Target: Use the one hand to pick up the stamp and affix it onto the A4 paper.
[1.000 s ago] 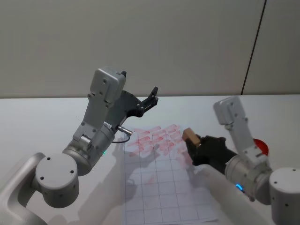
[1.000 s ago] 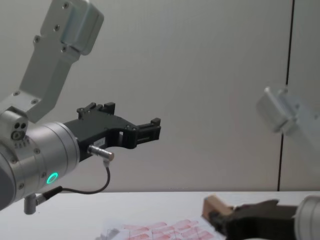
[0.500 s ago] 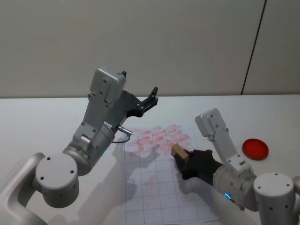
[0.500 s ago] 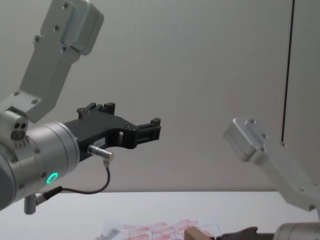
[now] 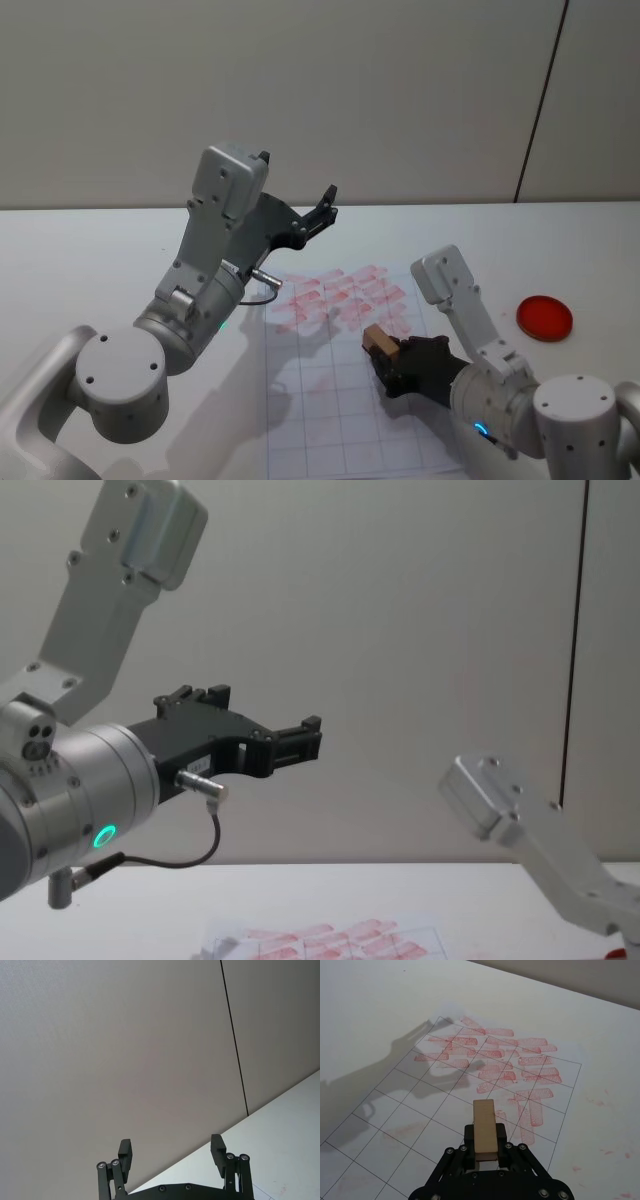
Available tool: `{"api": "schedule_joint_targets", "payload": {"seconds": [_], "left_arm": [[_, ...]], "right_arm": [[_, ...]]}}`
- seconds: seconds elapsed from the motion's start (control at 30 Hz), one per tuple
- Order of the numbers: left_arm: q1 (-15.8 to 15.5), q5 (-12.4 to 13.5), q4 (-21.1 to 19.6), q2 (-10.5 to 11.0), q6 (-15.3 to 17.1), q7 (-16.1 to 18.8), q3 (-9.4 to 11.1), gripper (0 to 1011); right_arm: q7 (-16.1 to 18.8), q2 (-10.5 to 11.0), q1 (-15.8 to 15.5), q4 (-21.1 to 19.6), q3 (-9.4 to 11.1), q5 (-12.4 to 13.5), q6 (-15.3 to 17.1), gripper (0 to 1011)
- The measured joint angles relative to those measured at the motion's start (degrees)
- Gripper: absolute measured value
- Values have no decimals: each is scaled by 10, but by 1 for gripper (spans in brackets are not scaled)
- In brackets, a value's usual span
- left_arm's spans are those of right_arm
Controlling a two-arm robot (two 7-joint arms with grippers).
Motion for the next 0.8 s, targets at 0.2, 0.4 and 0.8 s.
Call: {"api": "schedule_joint_targets", "payload": {"seconds": [0.2,0.4,0.8], "left_arm": [[0,0,0,0,0,0,0,1002],[0,0,0,0,0,0,0,1001],[0,0,0,0,0,0,0,1001]], "right_arm": [[3,-2,3,10,2,9,2,220],[4,-3,6,17,4,15,4,220],[6,-4,9,28,4,22,6,220]]}}
